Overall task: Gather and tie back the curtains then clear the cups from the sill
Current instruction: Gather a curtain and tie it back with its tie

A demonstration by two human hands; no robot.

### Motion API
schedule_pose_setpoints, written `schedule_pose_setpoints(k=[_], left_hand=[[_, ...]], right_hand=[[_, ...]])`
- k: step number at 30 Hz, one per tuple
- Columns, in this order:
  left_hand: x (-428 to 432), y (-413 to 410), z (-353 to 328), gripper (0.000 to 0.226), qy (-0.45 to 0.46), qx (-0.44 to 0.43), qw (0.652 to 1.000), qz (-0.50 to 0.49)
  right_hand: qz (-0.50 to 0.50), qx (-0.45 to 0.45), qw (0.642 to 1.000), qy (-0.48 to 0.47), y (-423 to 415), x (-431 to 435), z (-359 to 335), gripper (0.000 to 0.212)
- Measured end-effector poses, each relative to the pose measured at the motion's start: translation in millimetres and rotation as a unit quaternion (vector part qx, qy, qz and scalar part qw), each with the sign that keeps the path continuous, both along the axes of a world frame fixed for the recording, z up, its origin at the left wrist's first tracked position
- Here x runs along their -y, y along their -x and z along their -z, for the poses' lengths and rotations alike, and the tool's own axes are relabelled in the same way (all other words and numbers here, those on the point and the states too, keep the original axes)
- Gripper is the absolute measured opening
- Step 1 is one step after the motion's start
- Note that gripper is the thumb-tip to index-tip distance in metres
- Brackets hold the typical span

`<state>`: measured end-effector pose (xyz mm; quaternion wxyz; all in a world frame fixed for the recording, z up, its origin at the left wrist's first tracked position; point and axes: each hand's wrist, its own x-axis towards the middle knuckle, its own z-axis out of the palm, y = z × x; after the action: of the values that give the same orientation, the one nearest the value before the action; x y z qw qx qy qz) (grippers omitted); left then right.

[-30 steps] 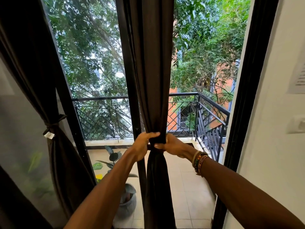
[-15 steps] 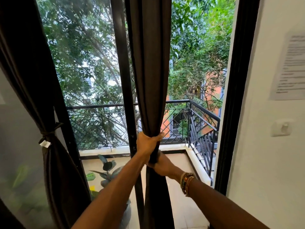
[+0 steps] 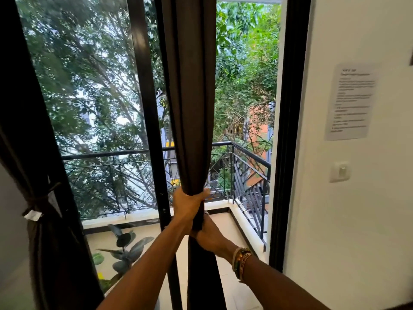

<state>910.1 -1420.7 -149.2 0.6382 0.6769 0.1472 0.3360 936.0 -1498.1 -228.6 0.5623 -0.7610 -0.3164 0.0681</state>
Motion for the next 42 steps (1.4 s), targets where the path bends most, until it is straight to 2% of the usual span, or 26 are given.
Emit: schedule_pose_setpoints(k=[3, 7, 9, 12, 15, 16, 19, 20, 23, 24, 26, 28, 30, 33, 36, 38, 40, 42], left_hand=[[6.7, -2.6, 0.1, 0.043, 0.048, -0.004, 0.998, -0.031], [7.2, -3.1, 2.7, 0.026, 0.104, 0.024, 0.993, 0.048], [5.7, -2.5, 4.9, 0.033, 0.080, 0.030, 0.995, 0.044], [6.4, 0.9, 12.3, 0.046, 0.022, 0.000, 1.000, 0.013], [1.2, -2.7, 10.8, 0.046, 0.057, -0.012, 0.998, -0.010], [1.4, -1.6, 8.4, 0.046, 0.047, -0.008, 0.999, -0.003], [0.8, 6.7, 10.7, 0.043, 0.001, -0.016, 1.000, 0.014], [-1.6, 9.8, 16.9, 0.043, -0.005, -0.016, 1.000, 0.013], [-3.0, 14.0, 30.9, 0.040, -0.019, -0.044, 0.999, 0.019], [-3.1, 13.6, 32.7, 0.040, -0.015, -0.050, 0.998, 0.033], [-2.7, 12.1, 34.5, 0.047, -0.015, -0.055, 0.997, 0.046], [-1.0, 13.3, 34.8, 0.052, -0.027, -0.054, 0.998, 0.032], [-1.6, 14.3, 39.8, 0.061, -0.057, -0.050, 0.997, 0.017], [0.7, 16.0, 42.7, 0.079, -0.139, -0.011, 0.990, -0.005], [5.2, 14.7, 25.8, 0.097, -0.275, 0.073, 0.957, -0.060], [9.4, 13.1, 3.7, 0.094, -0.387, 0.134, 0.904, -0.123], [18.8, 9.6, -16.2, 0.081, -0.504, 0.177, 0.831, -0.155], [26.6, -1.0, -25.5, 0.065, -0.621, 0.172, 0.751, -0.146]], right_hand=[[0.024, -0.015, 1.000, -0.011, 4.6, -2.3, 3.9, 0.050], [0.094, 0.005, 0.995, -0.022, 19.0, -6.5, 12.0, 0.031], [0.118, 0.017, 0.992, -0.033, 23.1, -9.6, 13.6, 0.035], [0.102, 0.049, 0.993, 0.017, 31.4, -8.6, 7.7, 0.020], [0.098, 0.049, 0.994, 0.013, 33.5, -9.5, 2.7, 0.019], [0.091, 0.041, 0.995, 0.012, 34.5, -8.4, -0.2, 0.024], [0.106, -0.004, 0.994, 0.027, 33.0, -1.5, 4.1, 0.066], [0.117, -0.019, 0.993, 0.021, 33.3, 1.3, 4.4, 0.067], [0.137, -0.002, 0.987, 0.084, 25.0, 8.2, 11.8, 0.036], [0.138, 0.014, 0.984, 0.109, 24.9, 8.3, 12.0, 0.034], [0.119, 0.012, 0.984, 0.130, 23.4, 7.4, 13.0, 0.045], [0.121, 0.019, 0.981, 0.148, 23.7, 9.5, 14.7, 0.077], [0.149, 0.097, 0.973, 0.149, 20.0, 19.0, 14.3, 0.099], [0.167, 0.230, 0.941, 0.182, 7.5, 42.5, -0.7, 0.101], [0.180, 0.379, 0.879, 0.227, -9.2, 63.2, -32.8, 0.096], [0.177, 0.488, 0.812, 0.268, -21.6, 77.2, -55.8, 0.089], [0.181, 0.581, 0.718, 0.337, -31.2, 98.9, -79.3, 0.079], [0.179, 0.622, 0.654, 0.392, -38.4, 123.5, -99.6, 0.067]])
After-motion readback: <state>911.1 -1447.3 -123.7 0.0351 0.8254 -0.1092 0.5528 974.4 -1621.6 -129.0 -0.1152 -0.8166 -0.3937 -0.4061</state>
